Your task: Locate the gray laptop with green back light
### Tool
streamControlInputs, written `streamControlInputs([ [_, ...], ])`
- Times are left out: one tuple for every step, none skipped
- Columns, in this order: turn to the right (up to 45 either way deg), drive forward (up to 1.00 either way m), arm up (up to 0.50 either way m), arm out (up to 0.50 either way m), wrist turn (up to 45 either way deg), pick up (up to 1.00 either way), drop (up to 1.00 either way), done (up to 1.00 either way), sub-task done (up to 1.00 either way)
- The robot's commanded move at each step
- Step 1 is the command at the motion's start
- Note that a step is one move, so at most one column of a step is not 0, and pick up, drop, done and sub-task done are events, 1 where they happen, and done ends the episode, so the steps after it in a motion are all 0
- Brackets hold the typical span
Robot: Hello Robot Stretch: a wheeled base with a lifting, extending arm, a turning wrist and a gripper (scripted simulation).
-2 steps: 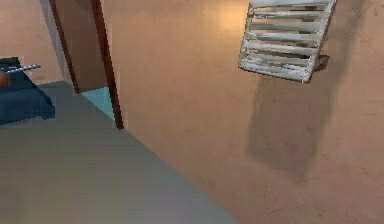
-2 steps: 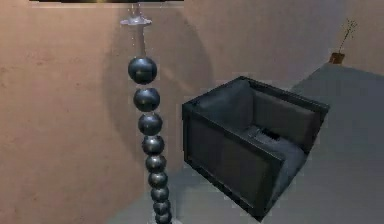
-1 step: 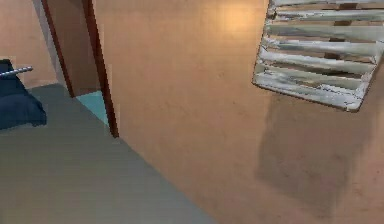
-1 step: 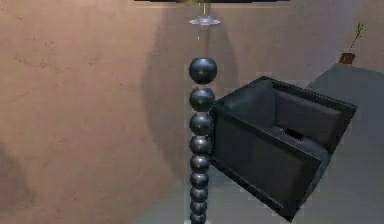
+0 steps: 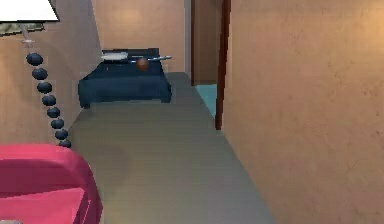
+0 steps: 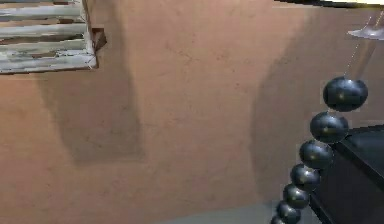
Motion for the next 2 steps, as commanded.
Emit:
streamControlInputs([
  [0.0,1.0,0.0,0.0,0.0,0.0,0.0,0.0,0.0],
  [0.0,1.0,0.0,0.0,0.0,0.0,0.0,0.0,0.0],
])
